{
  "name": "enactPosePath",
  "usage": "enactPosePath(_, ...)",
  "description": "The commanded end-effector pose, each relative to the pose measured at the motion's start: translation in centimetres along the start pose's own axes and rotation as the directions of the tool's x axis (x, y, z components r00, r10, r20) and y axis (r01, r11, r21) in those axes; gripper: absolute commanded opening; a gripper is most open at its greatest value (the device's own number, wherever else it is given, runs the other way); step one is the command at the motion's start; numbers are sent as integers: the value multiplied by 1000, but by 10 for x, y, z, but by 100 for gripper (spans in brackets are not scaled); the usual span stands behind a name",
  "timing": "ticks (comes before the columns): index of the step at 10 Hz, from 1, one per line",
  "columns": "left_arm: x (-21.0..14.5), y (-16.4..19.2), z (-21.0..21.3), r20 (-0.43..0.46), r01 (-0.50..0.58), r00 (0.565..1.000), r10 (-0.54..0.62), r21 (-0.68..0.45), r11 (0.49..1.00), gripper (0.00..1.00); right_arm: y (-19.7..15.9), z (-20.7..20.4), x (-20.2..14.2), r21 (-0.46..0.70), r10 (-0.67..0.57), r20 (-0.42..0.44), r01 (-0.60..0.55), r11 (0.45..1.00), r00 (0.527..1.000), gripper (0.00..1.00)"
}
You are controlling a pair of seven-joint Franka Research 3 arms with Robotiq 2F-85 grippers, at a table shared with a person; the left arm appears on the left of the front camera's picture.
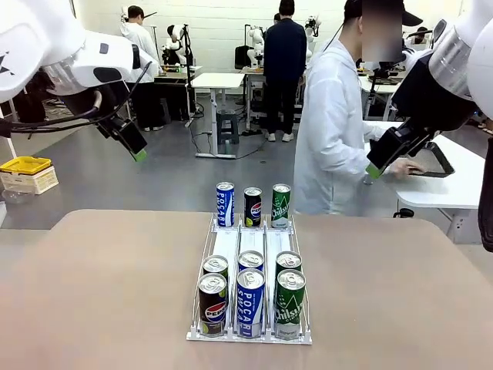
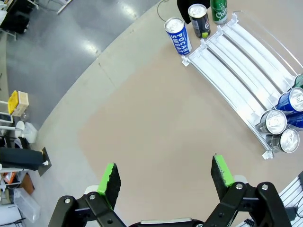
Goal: Retrieve and hand over the desired beverage to the person.
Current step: Pick up a can of the same type that the person held from the Automatic Can Dispenser.
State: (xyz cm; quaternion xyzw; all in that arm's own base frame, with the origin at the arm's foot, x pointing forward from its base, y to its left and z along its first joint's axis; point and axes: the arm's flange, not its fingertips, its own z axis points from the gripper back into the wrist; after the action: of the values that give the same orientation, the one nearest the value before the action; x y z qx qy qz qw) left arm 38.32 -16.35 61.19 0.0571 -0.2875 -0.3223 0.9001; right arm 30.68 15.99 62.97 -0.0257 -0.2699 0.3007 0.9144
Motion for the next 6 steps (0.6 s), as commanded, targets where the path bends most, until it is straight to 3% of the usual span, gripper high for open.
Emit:
enactPosePath(1, 2, 1, 6, 11, -1, 1000, 1, 5, 1000, 100, -2, -1, -4, 50, 15, 11, -16, 999, 1000, 100)
enactPosePath(2, -20, 15, -6, 27, 1, 1000, 3, -174, 985, 100, 0, 0, 0, 0, 0, 0, 0, 1000, 1000, 100)
enactPosePath(3, -36, 51, -8, 8, -26, 1000, 30, -346, 938, 100, -50, 3, -25, 278, -37, 25, 28, 960, 999, 100)
enactPosePath(4, -49, 81, -6, 28, -23, 999, 41, -468, 883, 100, -83, 8, -46, 405, -43, 85, 5, 915, 996, 100)
enactPosePath(6, -83, 124, 12, 174, 2, 976, 127, -597, 802, 100, -132, 18, -86, 516, -113, 235, -25, 856, 966, 100)
